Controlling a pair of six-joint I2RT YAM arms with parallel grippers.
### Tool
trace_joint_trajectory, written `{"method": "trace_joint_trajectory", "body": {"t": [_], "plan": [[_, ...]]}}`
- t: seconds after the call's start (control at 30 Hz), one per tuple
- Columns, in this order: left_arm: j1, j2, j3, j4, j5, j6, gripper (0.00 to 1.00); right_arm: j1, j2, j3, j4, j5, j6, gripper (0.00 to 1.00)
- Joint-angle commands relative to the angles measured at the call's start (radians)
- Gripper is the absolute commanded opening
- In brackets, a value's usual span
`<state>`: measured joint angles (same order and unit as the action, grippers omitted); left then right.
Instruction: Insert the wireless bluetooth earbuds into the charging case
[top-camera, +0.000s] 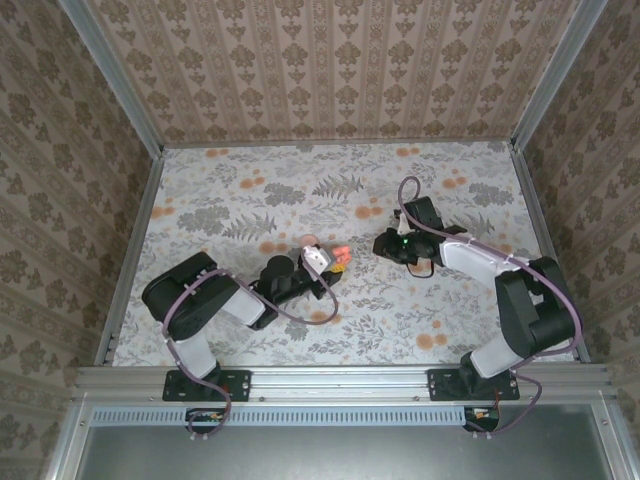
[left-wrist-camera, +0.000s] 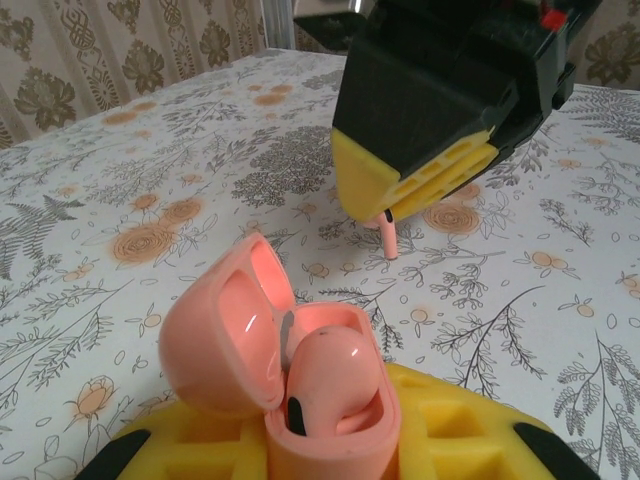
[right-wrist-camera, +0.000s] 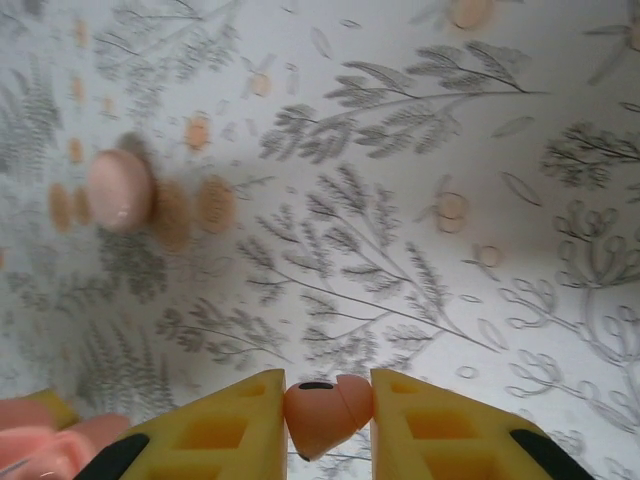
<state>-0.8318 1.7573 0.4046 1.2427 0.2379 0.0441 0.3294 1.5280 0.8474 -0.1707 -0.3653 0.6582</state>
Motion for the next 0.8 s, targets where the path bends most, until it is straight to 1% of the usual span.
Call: {"method": "trace_joint_trajectory", "body": {"t": [0.0,0.3,0.43,0.47,0.77], "plan": [[-0.007,0.020,0.030,0.041,0.001,-0.021,0.12,0.014,-0.047,-0.027,0.101,-0.026,0.075,0.24],[-0.006,0.038,0.053,0.041,0.012,-0.024,0.12,0.038,-0.123,-0.059,0.198,-0.024,0.152,0.24],[-0.006,0.033,0.054,0.041,0.014,-0.024,0.12,0.063,-0.129,-0.067,0.215,-0.023,0.167,0.24],[-0.006,0.030,0.056,0.040,0.014,-0.024,0.12,0.072,-0.162,-0.070,0.224,-0.021,0.172,0.24],[-0.008,0.008,0.053,0.041,0.005,-0.029,0.12,0.129,-0.164,-0.087,0.259,-0.008,0.184,0.23]]}}
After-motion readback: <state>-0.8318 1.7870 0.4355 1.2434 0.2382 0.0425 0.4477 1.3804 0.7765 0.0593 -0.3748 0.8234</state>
